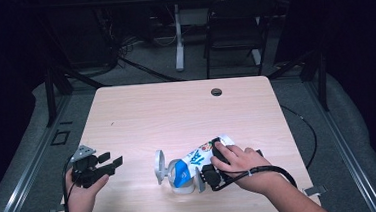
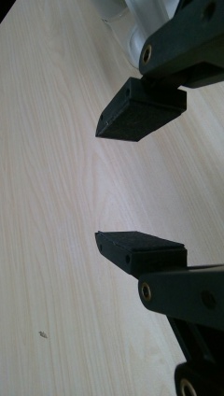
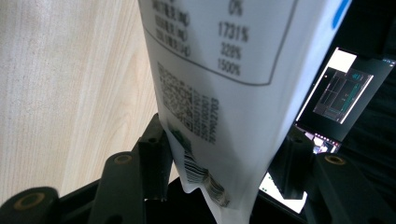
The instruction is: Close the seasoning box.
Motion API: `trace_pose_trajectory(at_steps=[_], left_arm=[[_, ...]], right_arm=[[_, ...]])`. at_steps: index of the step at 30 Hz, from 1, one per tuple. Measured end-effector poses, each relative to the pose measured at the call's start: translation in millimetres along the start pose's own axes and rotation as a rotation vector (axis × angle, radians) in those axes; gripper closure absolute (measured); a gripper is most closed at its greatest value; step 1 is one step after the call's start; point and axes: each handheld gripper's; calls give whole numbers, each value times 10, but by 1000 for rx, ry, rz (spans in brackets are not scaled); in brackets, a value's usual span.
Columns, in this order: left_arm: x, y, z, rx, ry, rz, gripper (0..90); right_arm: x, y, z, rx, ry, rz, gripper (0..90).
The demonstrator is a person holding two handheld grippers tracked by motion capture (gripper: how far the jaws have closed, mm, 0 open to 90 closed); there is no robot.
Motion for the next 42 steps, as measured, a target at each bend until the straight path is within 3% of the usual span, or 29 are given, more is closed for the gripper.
trace_pose_trajectory(at_steps=[42], left_arm=[[20, 10, 13, -1, -9, -3, 431]], right_arm=[[-35, -9, -5, 5, -26, -10, 481]])
Point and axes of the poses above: each handheld gripper's, and its own axes: y roughly forward along the jaws, z roughly out of its underside, x roughly to its left, and after that the axes turned 4 degrees about z, right-handed
